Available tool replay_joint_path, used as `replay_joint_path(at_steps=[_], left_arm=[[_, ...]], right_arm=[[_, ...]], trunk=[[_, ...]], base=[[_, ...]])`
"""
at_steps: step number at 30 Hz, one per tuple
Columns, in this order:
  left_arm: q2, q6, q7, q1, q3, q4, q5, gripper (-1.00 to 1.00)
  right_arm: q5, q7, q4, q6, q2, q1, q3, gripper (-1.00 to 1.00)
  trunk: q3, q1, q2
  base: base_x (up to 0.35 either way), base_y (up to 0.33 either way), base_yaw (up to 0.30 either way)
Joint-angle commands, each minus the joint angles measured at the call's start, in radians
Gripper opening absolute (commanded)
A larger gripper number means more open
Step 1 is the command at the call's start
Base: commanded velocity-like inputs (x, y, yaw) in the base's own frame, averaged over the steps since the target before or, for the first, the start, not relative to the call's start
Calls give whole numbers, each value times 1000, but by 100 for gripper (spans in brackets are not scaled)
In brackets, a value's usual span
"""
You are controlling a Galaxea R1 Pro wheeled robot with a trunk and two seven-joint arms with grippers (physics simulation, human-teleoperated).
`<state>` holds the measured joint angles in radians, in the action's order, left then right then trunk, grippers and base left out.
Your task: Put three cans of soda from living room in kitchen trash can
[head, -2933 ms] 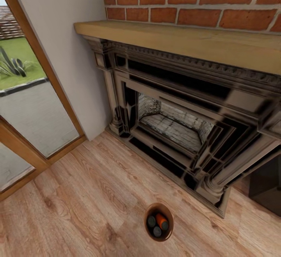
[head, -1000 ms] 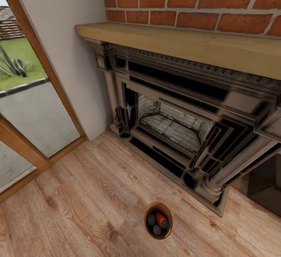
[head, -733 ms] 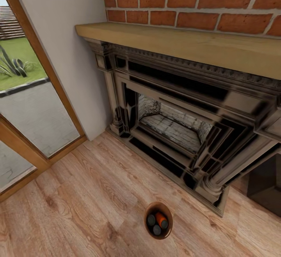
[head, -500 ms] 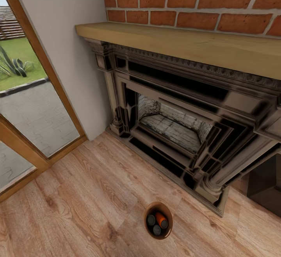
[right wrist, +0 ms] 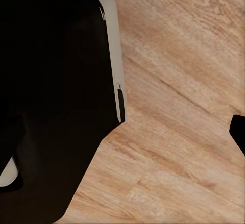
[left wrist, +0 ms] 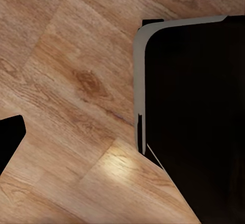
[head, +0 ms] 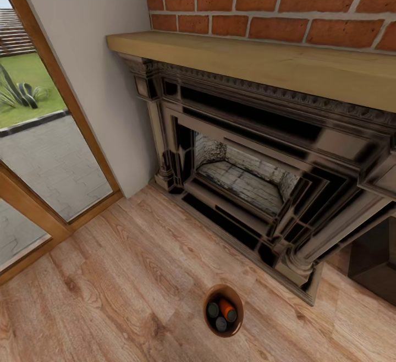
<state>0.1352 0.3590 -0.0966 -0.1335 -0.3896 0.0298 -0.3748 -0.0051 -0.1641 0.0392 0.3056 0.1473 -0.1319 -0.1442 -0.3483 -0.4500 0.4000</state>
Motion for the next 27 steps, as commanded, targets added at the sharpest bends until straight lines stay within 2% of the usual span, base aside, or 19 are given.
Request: replay_joint_path(at_steps=[1,27], left_arm=[[0,0,0,0,0,0,0,100],[0,0,0,0,0,-1,0,100]], right_arm=[[0,0,0,0,0,0,0,100],[1,0,1,-1,0,0,2,100]], trunk=[[0,0,0],[0,0,0]], base=[[0,0,0],[0,0,0]])
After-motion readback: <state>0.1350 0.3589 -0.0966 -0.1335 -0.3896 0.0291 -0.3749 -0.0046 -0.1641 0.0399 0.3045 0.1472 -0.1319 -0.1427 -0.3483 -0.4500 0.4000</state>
